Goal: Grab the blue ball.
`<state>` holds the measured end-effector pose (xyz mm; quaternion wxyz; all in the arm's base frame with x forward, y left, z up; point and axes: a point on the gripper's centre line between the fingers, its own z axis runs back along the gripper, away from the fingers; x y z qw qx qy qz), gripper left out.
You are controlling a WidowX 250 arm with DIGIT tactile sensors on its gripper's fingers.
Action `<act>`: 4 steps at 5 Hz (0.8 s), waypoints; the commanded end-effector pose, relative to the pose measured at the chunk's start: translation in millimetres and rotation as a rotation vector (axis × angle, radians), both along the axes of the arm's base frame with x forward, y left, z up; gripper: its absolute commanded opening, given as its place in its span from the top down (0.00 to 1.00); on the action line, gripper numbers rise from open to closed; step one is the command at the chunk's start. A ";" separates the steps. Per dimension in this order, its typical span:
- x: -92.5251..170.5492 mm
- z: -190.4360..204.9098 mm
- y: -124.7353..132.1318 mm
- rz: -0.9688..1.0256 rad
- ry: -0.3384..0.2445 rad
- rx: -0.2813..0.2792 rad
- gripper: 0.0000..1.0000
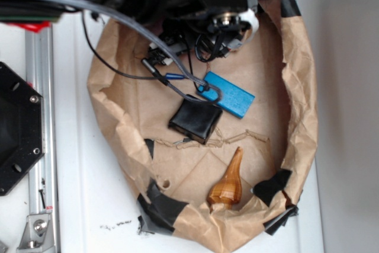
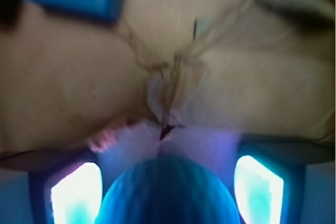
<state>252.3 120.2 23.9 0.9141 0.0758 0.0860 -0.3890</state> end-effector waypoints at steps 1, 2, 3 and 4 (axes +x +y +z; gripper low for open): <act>-1.5 24.9 1.4 0.131 -0.058 -0.010 1.00; 15.2 70.6 -32.3 0.088 -0.174 -0.040 1.00; 28.1 118.2 -65.6 0.138 -0.221 -0.094 1.00; 33.6 126.6 -74.7 0.226 -0.213 -0.121 1.00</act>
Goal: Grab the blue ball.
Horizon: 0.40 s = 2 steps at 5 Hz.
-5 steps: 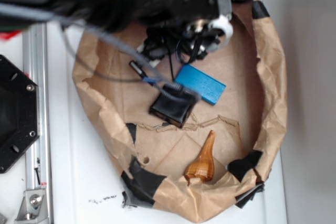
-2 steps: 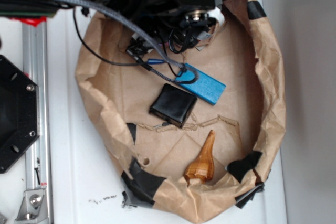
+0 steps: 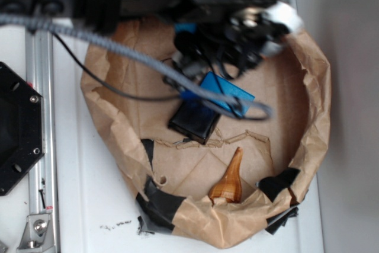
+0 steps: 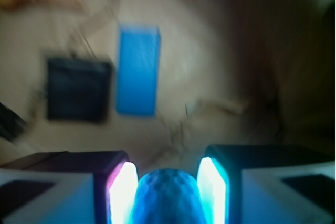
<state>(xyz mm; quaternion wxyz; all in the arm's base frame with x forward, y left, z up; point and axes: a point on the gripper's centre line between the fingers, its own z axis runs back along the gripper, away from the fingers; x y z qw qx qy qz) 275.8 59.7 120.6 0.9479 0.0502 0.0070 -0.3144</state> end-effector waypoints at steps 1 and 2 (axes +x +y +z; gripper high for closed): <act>9.2 32.0 -16.2 0.225 -0.054 -0.011 1.00; 3.1 47.5 -26.4 0.426 -0.136 -0.118 1.00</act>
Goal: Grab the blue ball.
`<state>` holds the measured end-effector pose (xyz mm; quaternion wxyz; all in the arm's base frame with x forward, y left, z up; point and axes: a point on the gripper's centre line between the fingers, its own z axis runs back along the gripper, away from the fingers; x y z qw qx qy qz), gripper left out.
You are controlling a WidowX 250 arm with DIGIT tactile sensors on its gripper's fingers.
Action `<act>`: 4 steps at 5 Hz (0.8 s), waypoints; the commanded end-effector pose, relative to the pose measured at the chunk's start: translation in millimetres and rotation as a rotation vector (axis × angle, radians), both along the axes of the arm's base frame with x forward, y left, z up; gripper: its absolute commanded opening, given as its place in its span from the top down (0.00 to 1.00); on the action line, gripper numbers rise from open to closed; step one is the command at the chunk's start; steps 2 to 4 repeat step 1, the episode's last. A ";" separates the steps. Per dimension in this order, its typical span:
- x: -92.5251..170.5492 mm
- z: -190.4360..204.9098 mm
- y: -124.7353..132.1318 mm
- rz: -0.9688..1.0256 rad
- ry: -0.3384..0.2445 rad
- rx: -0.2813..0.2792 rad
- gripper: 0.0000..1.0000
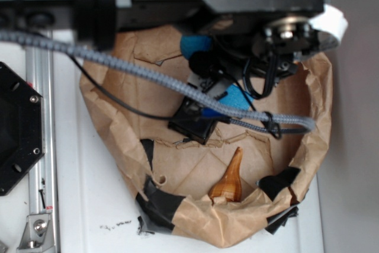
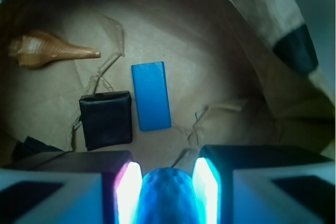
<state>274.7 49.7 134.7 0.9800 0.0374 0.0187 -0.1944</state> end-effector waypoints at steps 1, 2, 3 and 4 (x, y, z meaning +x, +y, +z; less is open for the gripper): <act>1.2 42.3 -18.5 0.348 -0.186 -0.162 1.00; 1.2 42.3 -18.5 0.348 -0.186 -0.162 1.00; 1.2 42.3 -18.5 0.348 -0.186 -0.162 1.00; 1.2 42.3 -18.5 0.348 -0.186 -0.162 1.00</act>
